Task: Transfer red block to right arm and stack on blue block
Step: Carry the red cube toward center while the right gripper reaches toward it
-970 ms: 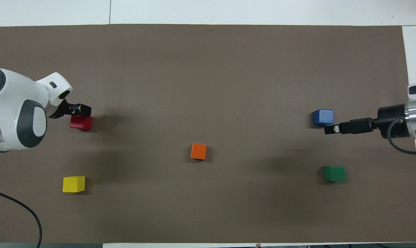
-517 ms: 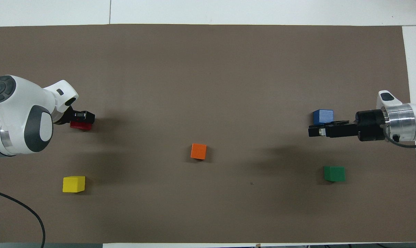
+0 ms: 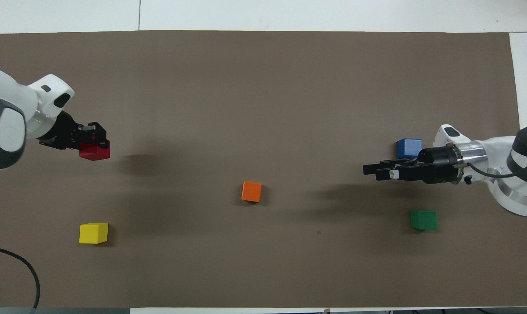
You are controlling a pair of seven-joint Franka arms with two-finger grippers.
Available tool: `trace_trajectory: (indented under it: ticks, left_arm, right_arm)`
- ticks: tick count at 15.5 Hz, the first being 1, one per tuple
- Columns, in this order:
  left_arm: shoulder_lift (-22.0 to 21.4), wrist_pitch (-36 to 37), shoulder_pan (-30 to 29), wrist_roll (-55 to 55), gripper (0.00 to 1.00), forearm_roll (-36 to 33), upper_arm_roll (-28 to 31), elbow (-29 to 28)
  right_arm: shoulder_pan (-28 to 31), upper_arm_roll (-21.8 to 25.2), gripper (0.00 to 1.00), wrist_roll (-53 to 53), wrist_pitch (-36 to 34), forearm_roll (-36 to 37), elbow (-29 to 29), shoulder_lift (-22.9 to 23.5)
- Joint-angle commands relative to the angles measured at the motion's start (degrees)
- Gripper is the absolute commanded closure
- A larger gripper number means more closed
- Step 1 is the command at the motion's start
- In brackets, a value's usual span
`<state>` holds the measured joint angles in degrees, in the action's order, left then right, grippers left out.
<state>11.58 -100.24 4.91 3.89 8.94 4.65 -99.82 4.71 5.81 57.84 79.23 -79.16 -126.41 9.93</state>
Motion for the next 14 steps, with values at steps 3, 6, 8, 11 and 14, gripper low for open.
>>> trace_trajectory:
  ticks: [3, 6, 8, 11, 14]
  left_arm:
    - [-8.39, 15.16, 1.50, 25.23, 1.00, 8.78, -4.03, 8.24]
    - [-12.71, 18.15, 3.17, 41.32, 1.00, 13.37, -7.18, 8.24]
    - [-14.47, 18.42, 3.44, 51.43, 1.00, 14.35, -11.13, 8.06]
    - [-15.79, 18.16, 3.44, 71.97, 1.00, 18.47, -16.76, 7.62]
    - [-17.02, 16.84, 3.53, 83.01, 1.00, 23.12, -19.68, 6.92]
  right_arm:
    - [-3.38, -0.27, 0.00, 1.57, -9.43, -11.27, 0.29, 4.74]
    - [-6.54, -0.27, 0.00, 1.66, -16.18, -18.99, -1.99, 6.76]
    - [-8.13, -0.27, 0.00, 2.01, -20.15, -23.13, -3.30, 7.21]
    - [-11.64, -0.27, 0.00, 2.01, -23.84, -28.93, -4.63, 7.73]
    - [-13.75, -0.27, 0.00, 2.36, -24.20, -31.31, -4.72, 8.17]
